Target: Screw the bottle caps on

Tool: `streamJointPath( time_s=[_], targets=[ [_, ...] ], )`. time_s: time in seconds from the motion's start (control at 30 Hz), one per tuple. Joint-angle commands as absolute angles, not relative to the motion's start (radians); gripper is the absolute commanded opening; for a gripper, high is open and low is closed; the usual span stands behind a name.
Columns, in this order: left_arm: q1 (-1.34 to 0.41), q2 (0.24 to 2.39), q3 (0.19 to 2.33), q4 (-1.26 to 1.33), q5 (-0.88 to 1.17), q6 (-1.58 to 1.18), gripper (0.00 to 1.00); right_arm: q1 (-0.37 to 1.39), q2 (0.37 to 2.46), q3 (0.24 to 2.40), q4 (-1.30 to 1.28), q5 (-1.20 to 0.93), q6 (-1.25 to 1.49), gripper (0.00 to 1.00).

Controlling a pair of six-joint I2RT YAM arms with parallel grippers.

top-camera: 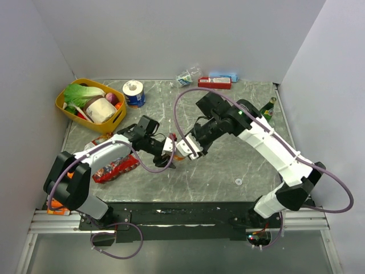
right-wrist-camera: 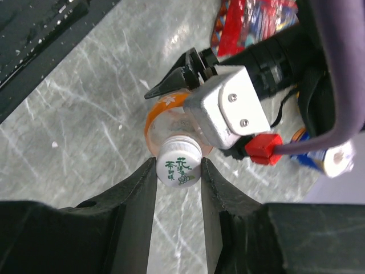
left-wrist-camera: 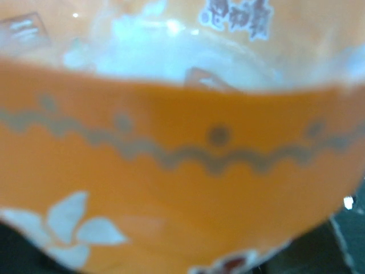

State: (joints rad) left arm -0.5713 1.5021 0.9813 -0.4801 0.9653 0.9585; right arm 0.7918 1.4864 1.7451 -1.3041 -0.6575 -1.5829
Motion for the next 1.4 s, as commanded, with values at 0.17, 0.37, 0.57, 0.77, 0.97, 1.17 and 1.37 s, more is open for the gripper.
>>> streamJointPath(
  time_s=[0.17, 0.37, 0.57, 0.77, 0.97, 1.17, 1.37],
  targets=[
    [-0.575, 1.339, 0.779, 0.121, 0.856, 0.498, 0.01, 0.802, 1.614, 1.885, -1.442, -0.620, -1.263, 0.00],
    [-0.603, 1.293, 0.703, 0.334, 0.661, 0.390, 0.01, 0.798, 1.716, 1.959, -1.519, -0.572, -1.141, 0.00],
    [-0.637, 1.295, 0.713, 0.422, 0.430, 0.322, 0.01, 0.798, 1.801, 2.022, -1.566, -0.525, -1.048, 0.00],
    [-0.692, 1.247, 0.658, 0.543, 0.252, 0.334, 0.01, 0.790, 1.848, 2.032, -1.572, -0.502, -0.950, 0.00],
    [-0.742, 1.235, 0.592, 0.673, 0.091, 0.342, 0.01, 0.752, 1.896, 2.043, -1.572, -0.525, -0.844, 0.00],
    [-0.779, 1.281, 0.609, 0.643, -0.055, 0.383, 0.01, 0.700, 1.950, 2.086, -1.572, -0.571, -0.709, 0.00],
    [-0.785, 1.339, 0.606, 0.627, -0.170, 0.431, 0.01, 0.646, 2.005, 2.180, -1.569, -0.646, -0.548, 0.00]
  ],
)
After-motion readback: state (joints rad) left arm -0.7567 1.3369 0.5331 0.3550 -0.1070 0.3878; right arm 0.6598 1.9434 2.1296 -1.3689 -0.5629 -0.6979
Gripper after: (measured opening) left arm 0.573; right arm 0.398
